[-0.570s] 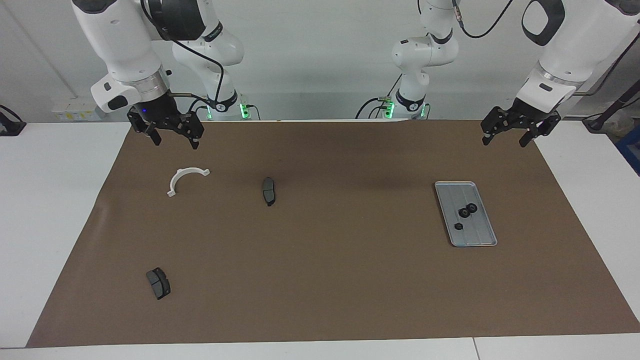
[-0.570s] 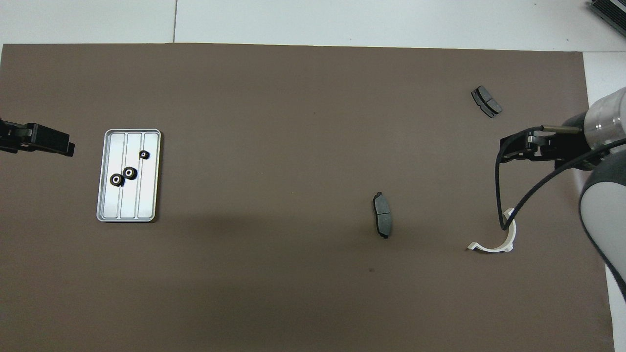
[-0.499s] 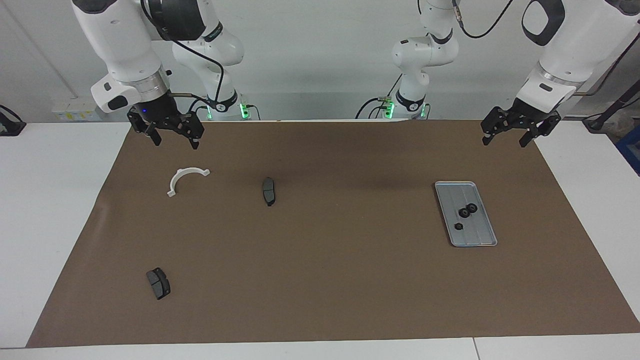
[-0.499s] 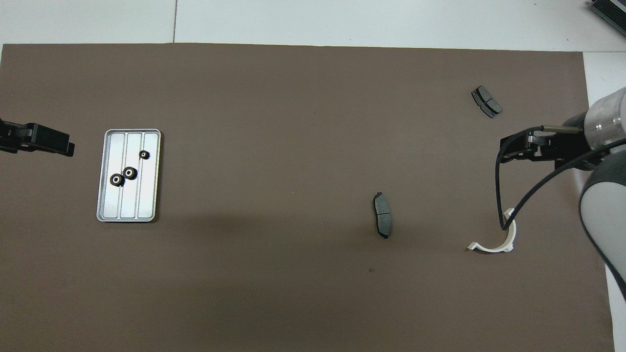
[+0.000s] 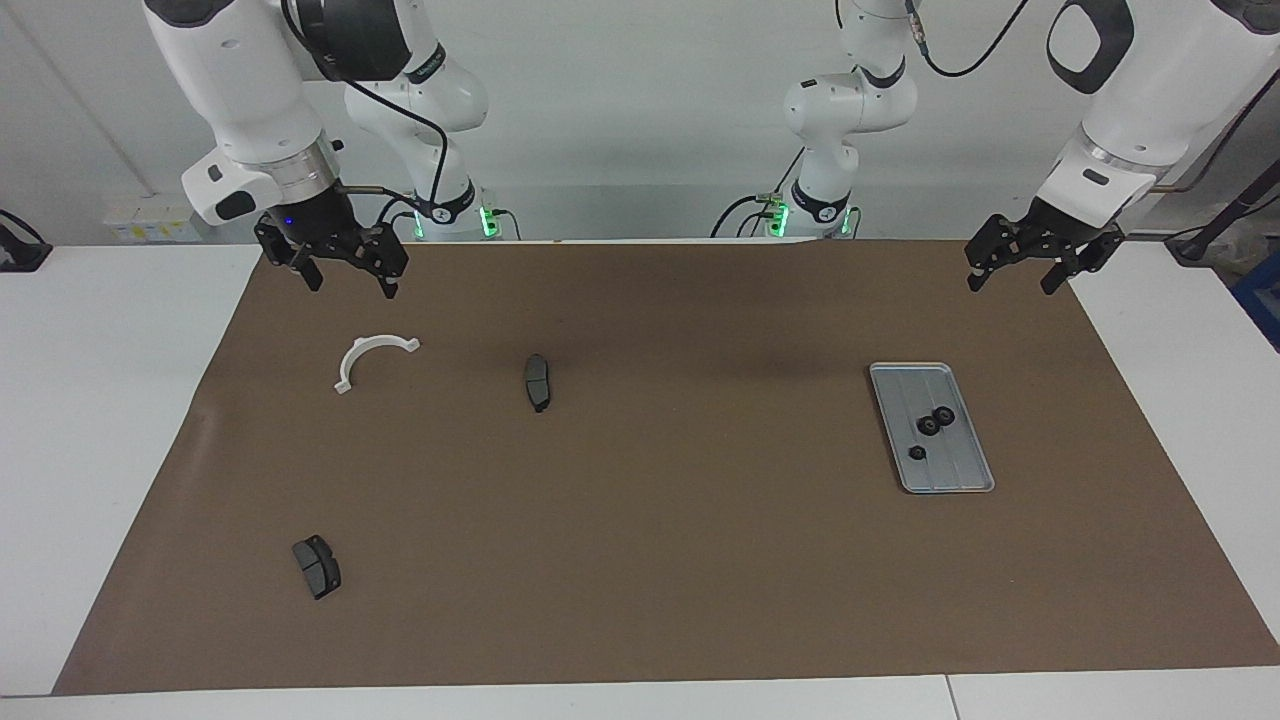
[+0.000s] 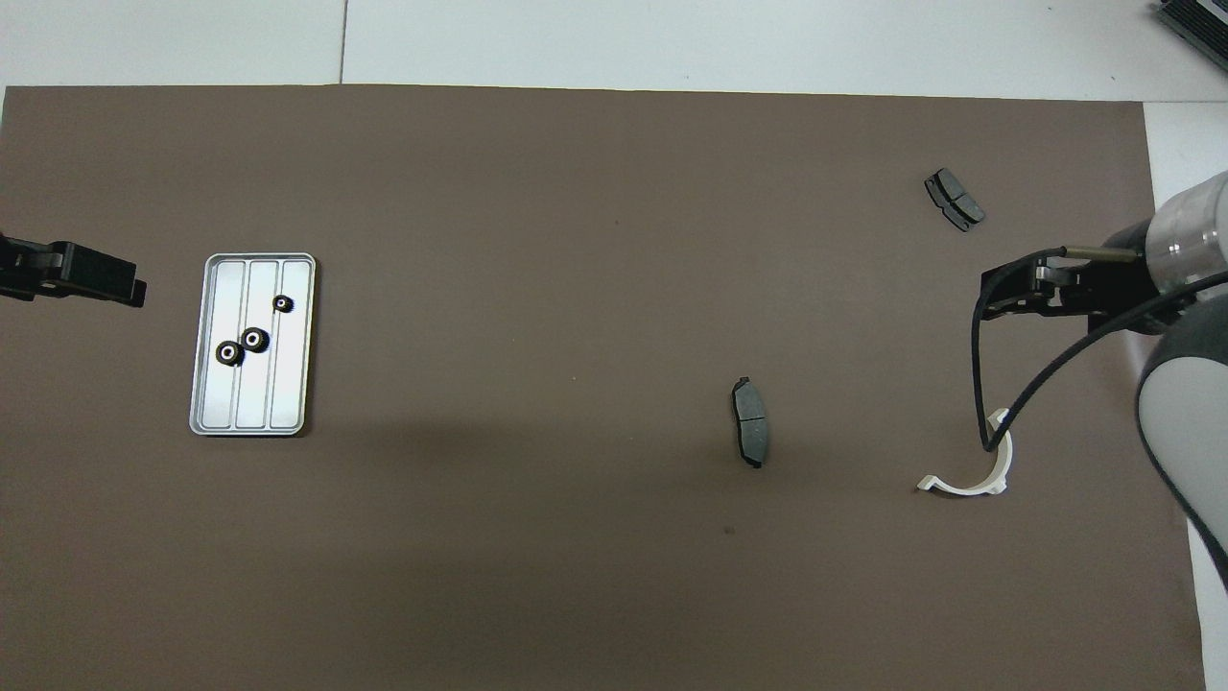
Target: Place bearing gear from tray to pile
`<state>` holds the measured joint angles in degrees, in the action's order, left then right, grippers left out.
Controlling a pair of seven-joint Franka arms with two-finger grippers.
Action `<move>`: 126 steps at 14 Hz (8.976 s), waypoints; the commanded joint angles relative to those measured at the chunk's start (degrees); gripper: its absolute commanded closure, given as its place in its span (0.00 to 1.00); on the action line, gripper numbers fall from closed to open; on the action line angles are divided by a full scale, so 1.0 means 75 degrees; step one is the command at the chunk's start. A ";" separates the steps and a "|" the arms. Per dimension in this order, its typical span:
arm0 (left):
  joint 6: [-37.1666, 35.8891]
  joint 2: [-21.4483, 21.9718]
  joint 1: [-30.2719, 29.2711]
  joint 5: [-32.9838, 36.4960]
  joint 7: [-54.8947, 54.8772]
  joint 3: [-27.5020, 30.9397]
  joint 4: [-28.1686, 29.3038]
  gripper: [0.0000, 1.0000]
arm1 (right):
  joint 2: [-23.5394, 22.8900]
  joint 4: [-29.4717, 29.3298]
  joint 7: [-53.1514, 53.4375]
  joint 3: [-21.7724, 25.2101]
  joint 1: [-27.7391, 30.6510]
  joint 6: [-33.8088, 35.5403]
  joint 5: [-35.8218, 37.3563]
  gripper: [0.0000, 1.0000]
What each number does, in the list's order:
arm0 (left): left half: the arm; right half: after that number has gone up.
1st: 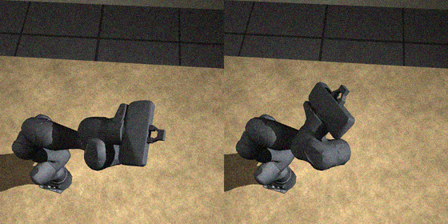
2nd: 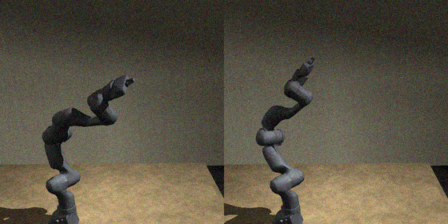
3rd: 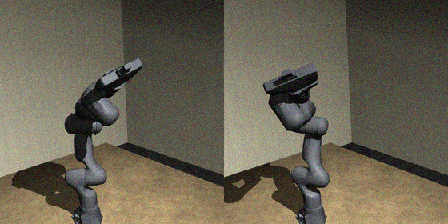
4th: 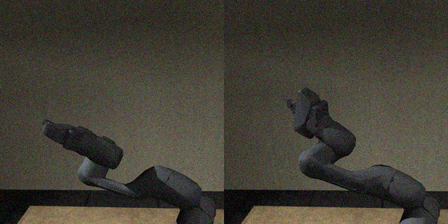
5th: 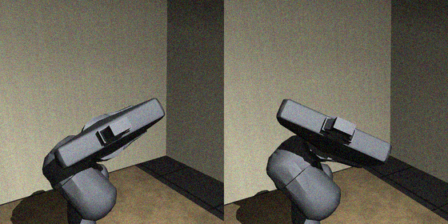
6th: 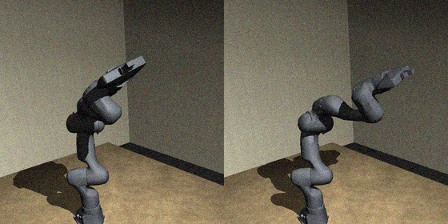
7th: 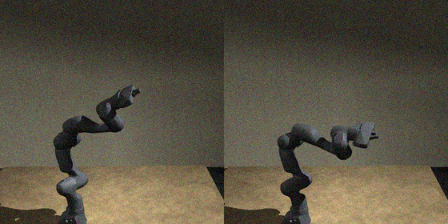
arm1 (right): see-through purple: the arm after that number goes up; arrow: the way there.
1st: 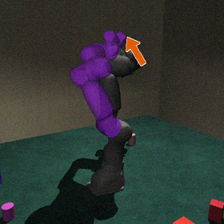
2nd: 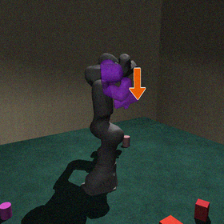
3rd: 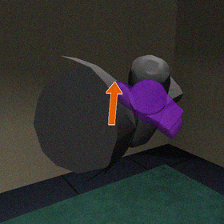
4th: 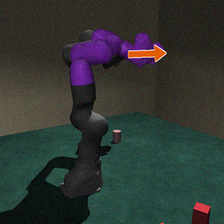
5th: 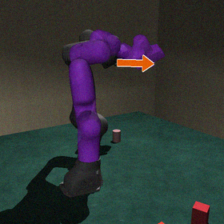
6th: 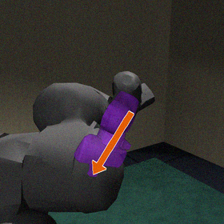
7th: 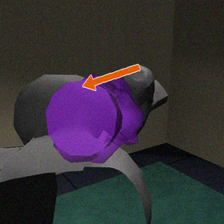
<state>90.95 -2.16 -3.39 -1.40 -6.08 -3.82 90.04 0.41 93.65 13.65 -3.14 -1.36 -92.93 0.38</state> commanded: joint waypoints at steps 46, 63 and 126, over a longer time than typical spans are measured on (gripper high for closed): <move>0.5827 -0.2548 0.0241 0.0116 0.0248 0.0029 0.2701 0.67 | 0.0110 0.0041 -0.0214 -0.0003 0.0065 0.0087 -0.0145 0.00; 0.4797 -0.2806 0.2710 0.0128 0.4345 0.0053 0.1658 0.87 | 0.0110 0.0041 -0.0214 -0.0003 0.0076 0.0087 -0.0145 0.00; 0.4386 -0.2079 -0.0309 0.0128 -0.7428 0.0100 0.2900 0.00 | -0.3980 0.0850 0.4989 0.0044 -0.4728 -0.5668 0.0992 0.88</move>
<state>122.24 -19.74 -5.98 -1.11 -60.95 -3.21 108.87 -29.78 99.50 49.11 -2.80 -36.84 -134.47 6.09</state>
